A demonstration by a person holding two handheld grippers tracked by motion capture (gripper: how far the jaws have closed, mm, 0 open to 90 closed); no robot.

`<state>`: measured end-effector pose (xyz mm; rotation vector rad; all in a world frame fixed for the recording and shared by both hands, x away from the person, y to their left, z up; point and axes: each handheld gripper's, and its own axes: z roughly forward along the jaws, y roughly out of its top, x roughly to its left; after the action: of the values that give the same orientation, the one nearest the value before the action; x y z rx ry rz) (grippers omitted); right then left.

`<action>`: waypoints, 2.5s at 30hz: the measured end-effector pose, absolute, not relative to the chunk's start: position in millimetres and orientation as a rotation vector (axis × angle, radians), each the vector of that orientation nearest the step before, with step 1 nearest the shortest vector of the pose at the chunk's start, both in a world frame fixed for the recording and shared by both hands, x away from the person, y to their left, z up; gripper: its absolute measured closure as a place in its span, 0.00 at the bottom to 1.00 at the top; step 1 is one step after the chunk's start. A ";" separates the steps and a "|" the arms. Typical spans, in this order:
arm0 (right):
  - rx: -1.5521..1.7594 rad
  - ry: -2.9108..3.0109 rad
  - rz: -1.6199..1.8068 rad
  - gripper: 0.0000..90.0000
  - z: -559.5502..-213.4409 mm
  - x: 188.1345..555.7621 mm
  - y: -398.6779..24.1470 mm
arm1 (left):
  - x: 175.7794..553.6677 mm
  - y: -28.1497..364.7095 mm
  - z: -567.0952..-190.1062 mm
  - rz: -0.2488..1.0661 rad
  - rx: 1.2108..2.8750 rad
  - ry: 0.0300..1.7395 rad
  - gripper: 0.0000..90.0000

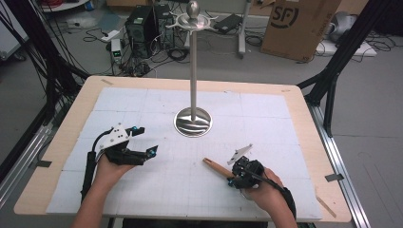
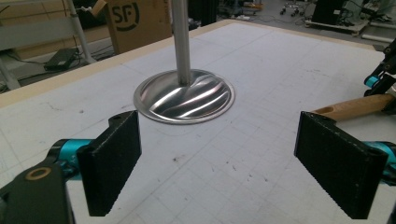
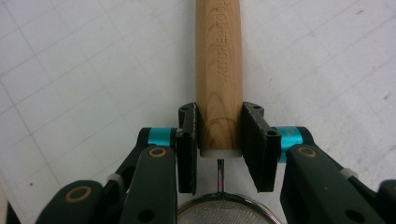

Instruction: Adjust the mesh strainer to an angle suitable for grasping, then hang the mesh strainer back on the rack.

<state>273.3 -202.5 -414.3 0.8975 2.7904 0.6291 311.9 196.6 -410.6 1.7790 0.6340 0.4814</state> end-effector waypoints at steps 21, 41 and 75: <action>0.917 2.539 1.045 0.76 -382.9 277.0 -234.6 | 311.2 198.2 -408.7 0.483 1.764 0.631 0.17; 0.833 2.358 1.379 0.76 -350.0 282.7 -248.9 | 309.9 201.4 -405.1 0.489 1.739 0.621 0.17; 0.760 2.236 1.498 0.76 -311.8 310.2 -252.5 | 306.3 205.1 -400.5 0.477 1.720 0.606 0.17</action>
<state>310.2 -252.5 -311.8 0.7600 2.2360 1.4982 306.3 205.1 -400.5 1.7201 0.6055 0.4767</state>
